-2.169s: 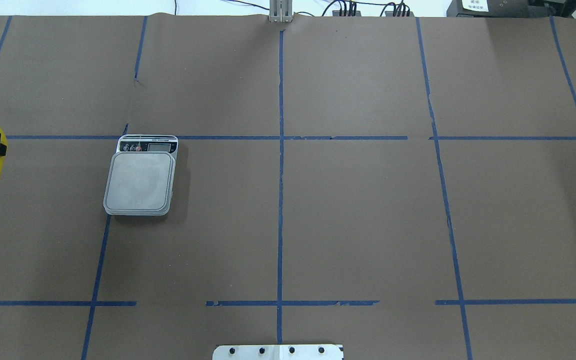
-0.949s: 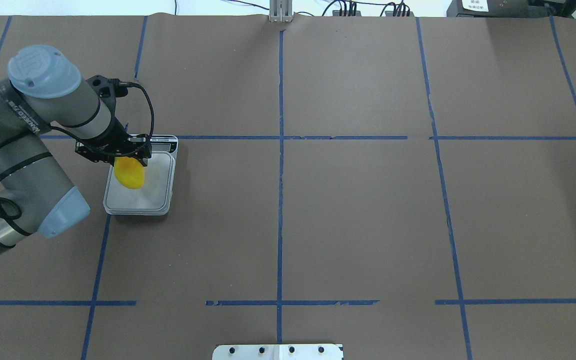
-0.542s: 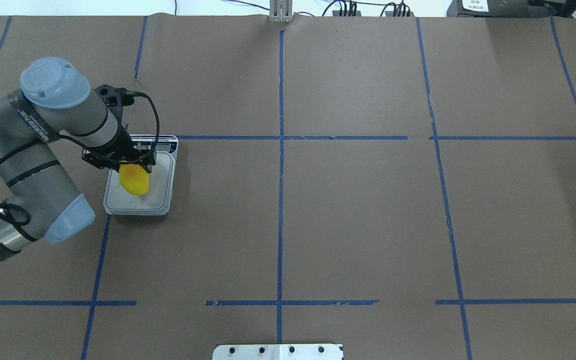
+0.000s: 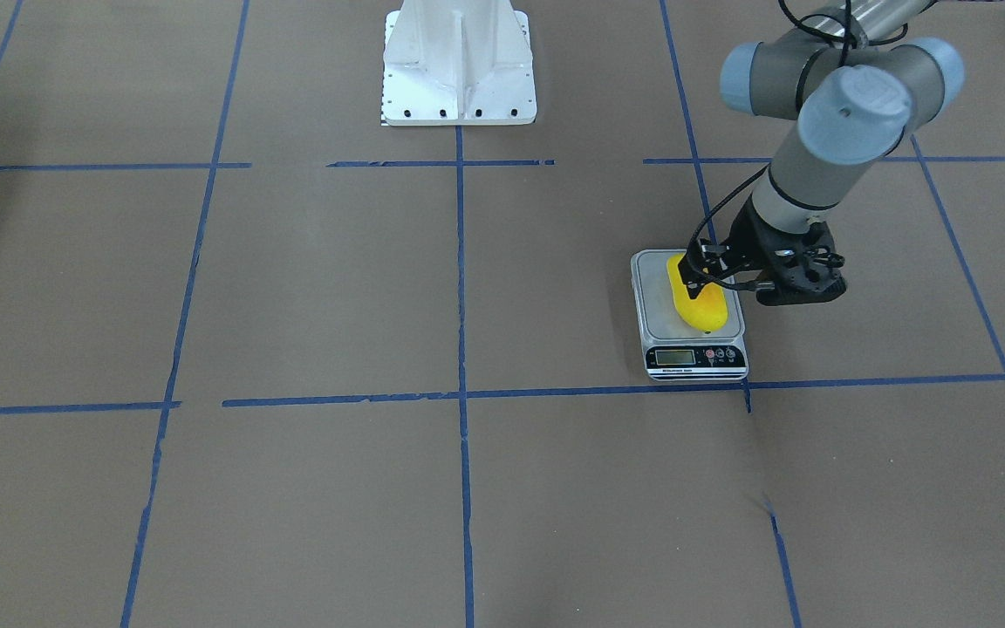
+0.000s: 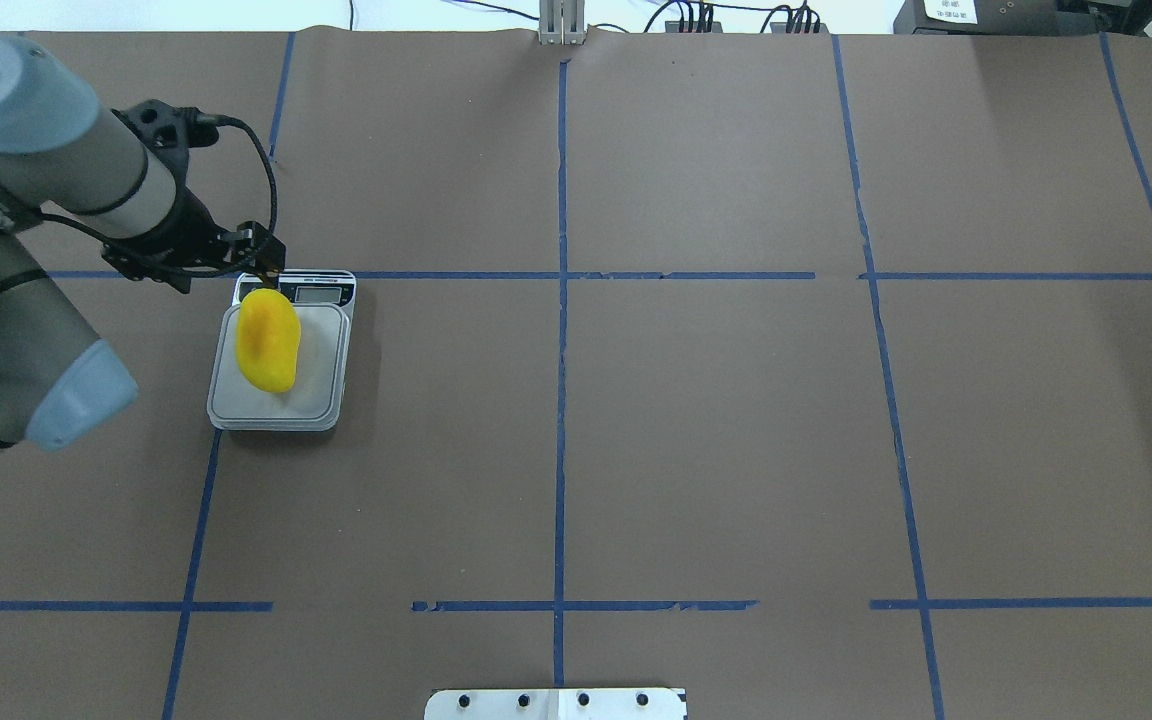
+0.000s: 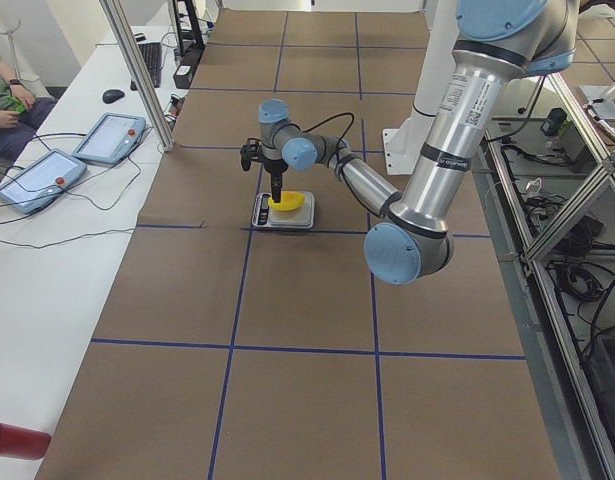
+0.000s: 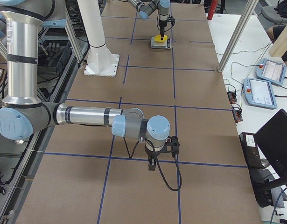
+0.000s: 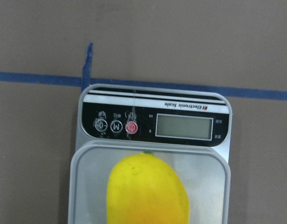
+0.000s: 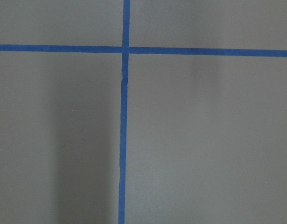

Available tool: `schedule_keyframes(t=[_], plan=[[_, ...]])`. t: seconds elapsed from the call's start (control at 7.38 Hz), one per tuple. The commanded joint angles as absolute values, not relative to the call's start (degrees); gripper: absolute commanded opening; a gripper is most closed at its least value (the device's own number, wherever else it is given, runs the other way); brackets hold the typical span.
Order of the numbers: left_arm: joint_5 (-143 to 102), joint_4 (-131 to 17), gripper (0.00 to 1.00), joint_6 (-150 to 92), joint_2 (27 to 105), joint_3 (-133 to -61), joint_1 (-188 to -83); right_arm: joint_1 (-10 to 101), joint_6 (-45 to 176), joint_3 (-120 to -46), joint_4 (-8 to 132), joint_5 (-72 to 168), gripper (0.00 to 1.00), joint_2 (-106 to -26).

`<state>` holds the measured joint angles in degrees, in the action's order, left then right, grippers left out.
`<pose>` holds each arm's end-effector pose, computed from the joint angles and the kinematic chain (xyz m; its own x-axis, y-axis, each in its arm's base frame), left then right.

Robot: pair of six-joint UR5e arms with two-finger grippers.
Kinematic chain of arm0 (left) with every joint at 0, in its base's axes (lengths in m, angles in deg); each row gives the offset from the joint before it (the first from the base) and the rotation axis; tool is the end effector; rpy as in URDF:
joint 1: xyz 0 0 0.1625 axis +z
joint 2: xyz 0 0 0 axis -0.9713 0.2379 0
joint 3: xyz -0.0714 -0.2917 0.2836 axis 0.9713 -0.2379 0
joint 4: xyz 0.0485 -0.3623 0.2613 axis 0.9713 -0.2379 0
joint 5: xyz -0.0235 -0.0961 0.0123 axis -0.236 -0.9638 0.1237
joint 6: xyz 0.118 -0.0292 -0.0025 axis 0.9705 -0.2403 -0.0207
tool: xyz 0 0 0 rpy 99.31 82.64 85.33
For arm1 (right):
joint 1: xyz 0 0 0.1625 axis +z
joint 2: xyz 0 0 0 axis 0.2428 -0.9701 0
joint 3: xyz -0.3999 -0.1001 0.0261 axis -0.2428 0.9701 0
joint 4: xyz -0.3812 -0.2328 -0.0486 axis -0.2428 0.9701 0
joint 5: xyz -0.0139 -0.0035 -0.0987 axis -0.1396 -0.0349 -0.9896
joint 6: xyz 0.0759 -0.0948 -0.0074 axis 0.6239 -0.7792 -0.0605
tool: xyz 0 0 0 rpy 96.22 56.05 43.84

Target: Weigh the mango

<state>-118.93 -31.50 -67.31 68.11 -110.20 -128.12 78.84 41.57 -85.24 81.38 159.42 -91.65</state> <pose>0.3393 -0.5498 0.3200 0.6917 -0.0373 -0.7212 0.0971 0.9944 0.0417 0.0722 -0.4781 0.6698 0.7086 -0.0140 0.7055 0.0379 0.9991 -0.0182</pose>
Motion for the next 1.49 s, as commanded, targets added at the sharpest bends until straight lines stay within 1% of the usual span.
schedule_keyframes(t=[0.0,0.14,0.27,0.41,0.54,0.68,0.81,0.95,1.36], plan=[[-119.39,-21.56,1.00,-51.45,67.91,-113.77,-139.20,78.85,41.57,-85.24,81.38,159.42,1.00,-91.65],[-119.74,-21.18,1.00,-43.98,65.65,-113.17,-144.65,78.85,41.57,-85.24,81.38,159.42,1.00,-91.65],[-123.83,-21.70,1.00,-35.72,61.45,-112.12,-149.93,78.85,41.57,-85.24,81.38,159.42,1.00,-91.65],[-127.79,-22.14,1.00,-25.46,59.32,-107.33,-157.03,78.85,41.57,-85.24,81.38,159.42,1.00,-91.65],[-131.74,-22.32,1.00,-16.66,57.29,-100.93,-163.88,78.85,41.57,-85.24,81.38,159.42,1.00,-91.65],[-135.00,-23.28,1.00,-9.00,55.97,-95.03,-166.82,78.85,41.57,-85.24,81.30,159.42,1.00,-91.65],[-135.99,-27.03,1.00,-5.18,51.34,-93.58,-167.90,78.85,41.57,-85.24,81.38,159.42,1.00,-91.65],[-135.91,-30.90,1.00,-5.66,48.77,-93.48,-167.91,78.85,41.57,-85.24,81.38,159.42,1.00,-91.74],[-135.74,-30.67,1.00,-5.93,48.57,-93.04,-167.82,78.85,41.57,-85.24,81.38,159.42,1.00,-91.65]])
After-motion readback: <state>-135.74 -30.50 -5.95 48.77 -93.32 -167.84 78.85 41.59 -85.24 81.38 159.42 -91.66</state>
